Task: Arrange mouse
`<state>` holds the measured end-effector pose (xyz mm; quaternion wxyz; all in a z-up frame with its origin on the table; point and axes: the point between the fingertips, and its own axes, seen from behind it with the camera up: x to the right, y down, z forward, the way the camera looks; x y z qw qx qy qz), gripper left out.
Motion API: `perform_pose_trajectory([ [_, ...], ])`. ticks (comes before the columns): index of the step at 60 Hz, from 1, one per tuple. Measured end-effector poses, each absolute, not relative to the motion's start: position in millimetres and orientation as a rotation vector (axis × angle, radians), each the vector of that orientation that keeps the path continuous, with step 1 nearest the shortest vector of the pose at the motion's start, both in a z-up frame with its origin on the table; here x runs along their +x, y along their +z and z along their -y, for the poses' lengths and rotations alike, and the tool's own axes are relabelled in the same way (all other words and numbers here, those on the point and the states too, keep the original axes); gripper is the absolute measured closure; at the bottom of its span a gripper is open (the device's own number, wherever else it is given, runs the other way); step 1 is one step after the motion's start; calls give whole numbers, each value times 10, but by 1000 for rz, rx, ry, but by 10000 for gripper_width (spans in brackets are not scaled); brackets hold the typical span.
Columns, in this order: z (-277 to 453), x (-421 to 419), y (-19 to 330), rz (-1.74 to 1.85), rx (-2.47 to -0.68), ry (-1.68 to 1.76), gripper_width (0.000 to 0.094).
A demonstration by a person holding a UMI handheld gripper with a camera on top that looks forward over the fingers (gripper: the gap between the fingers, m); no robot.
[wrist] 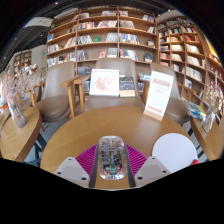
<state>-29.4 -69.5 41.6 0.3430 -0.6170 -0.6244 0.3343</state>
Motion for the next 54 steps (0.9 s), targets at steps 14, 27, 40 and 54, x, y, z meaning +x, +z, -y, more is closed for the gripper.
perform_pose_trajectory([
  [14, -691, -405, 971, 1487, -1577, 804, 491],
  [27, -1693, -394, 483, 1468, -1657, 697, 491],
  [40, -1968, -339, 60, 1477, -1721, 700, 484],
  [54, -2022, -317, -80, 1476, -1725, 692, 251],
])
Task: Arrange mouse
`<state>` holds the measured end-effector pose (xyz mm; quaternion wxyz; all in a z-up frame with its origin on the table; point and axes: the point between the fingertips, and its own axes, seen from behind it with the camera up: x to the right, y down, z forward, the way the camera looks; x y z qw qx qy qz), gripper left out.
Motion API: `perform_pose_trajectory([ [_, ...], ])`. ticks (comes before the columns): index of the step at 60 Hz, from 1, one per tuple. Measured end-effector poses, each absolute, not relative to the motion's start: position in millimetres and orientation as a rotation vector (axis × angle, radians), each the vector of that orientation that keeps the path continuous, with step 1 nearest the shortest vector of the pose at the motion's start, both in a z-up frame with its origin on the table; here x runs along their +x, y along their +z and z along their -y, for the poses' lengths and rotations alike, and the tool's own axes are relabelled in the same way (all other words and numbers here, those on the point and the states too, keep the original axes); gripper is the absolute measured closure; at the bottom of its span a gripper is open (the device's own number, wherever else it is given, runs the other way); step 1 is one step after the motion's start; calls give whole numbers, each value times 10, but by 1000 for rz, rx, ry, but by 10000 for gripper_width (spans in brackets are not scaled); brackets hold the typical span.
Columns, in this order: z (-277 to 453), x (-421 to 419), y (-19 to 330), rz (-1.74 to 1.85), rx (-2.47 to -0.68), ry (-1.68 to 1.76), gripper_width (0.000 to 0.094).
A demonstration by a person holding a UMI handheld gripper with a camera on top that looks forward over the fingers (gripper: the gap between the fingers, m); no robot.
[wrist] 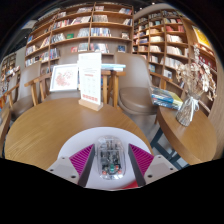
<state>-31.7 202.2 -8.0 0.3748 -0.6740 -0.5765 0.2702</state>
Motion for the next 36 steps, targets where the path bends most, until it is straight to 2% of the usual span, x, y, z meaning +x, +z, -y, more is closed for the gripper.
perform_pose_trajectory([
  [3, -2031, -282, -43, 1463, -1733, 687, 93],
  [4, -2018, -271, -25, 1465, -1731, 689, 70],
  [6, -2018, -230, 28, 1460, -1730, 685, 101],
  [15, -1807, 202, 505, 1428, -1749, 722, 89],
  [26, -1376, 1212, 1228, 1421, -1628, 740, 86],
  [36, -897, 2125, 1486, 1428, -1620, 804, 87],
])
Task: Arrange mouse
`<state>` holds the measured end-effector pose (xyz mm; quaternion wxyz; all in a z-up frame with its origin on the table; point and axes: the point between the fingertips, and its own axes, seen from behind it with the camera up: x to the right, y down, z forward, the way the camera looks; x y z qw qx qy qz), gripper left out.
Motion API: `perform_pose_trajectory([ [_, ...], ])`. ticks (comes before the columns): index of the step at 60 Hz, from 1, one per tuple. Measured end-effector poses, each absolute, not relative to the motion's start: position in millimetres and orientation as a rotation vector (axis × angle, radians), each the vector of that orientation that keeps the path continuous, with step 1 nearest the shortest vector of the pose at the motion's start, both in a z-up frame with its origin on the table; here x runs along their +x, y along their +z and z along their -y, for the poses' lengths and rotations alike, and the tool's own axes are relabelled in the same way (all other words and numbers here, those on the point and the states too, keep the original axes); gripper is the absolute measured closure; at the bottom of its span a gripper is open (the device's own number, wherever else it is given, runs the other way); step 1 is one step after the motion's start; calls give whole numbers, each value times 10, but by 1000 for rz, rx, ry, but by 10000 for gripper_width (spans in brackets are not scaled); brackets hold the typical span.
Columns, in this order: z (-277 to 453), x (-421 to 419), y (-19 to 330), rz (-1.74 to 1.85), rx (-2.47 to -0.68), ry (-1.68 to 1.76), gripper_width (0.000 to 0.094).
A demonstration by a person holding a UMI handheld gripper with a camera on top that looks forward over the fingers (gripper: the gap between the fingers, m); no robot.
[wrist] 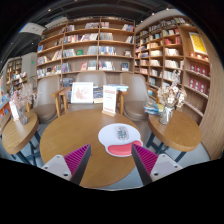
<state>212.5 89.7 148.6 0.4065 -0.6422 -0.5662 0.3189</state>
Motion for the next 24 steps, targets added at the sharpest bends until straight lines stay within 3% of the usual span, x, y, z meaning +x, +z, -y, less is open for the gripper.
perform_pose_trajectory([
  [24, -606, 2663, 1462, 1459, -1569, 821, 86],
])
